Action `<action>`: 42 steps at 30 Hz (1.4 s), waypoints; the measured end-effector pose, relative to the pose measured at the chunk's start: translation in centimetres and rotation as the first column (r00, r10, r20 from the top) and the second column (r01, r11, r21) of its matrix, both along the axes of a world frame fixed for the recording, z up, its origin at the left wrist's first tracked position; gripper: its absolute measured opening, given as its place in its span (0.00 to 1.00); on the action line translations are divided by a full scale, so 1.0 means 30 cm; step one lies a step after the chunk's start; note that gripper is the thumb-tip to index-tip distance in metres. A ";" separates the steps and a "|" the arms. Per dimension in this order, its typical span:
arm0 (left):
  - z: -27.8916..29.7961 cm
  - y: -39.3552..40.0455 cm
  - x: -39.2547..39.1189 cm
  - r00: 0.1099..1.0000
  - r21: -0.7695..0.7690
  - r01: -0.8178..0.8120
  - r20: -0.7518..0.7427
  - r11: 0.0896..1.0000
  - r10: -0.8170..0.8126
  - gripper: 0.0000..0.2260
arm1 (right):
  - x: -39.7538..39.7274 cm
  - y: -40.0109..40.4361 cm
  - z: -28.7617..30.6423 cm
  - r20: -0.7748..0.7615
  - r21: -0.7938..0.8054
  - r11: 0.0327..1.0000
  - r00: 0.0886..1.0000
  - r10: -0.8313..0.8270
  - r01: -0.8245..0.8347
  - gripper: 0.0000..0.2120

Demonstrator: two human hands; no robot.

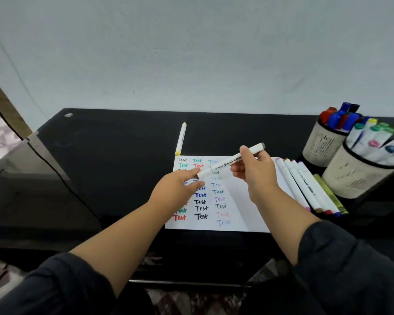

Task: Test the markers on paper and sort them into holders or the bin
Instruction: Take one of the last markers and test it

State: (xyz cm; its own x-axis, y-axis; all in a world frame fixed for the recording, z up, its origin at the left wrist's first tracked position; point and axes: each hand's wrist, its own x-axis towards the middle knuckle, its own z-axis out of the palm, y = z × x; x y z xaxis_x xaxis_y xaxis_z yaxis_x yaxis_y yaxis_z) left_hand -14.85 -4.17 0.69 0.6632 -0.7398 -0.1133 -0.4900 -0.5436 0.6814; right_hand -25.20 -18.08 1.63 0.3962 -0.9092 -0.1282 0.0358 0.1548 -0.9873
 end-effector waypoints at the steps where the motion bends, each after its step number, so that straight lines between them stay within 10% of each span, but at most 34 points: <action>1: 0.006 0.008 -0.015 0.998 -0.036 -0.010 -0.057 0.999 0.008 0.18 | -0.005 0.015 0.004 -0.006 0.000 1.000 1.000 0.003 -0.003 0.06; 35: 0.014 0.117 -0.099 0.854 -0.168 0.068 -0.500 0.984 -0.144 0.06 | -0.041 0.186 -0.053 -0.070 -0.069 0.987 0.987 0.143 -0.148 0.13; 42: 0.012 0.116 -0.097 0.972 -0.045 -0.011 -0.234 0.999 0.000 0.05 | -0.029 0.136 -0.062 0.006 0.055 0.996 0.998 -0.067 0.067 0.12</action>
State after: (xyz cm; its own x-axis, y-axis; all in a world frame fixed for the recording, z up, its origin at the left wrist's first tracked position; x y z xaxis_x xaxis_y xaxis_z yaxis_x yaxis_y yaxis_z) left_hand -17.77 -0.70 1.06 0.6264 -0.7442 -0.2321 -0.3115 -0.5119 0.8006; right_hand -26.05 -13.99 -0.24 0.3357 -0.9254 -0.1756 0.0552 0.2054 -0.9771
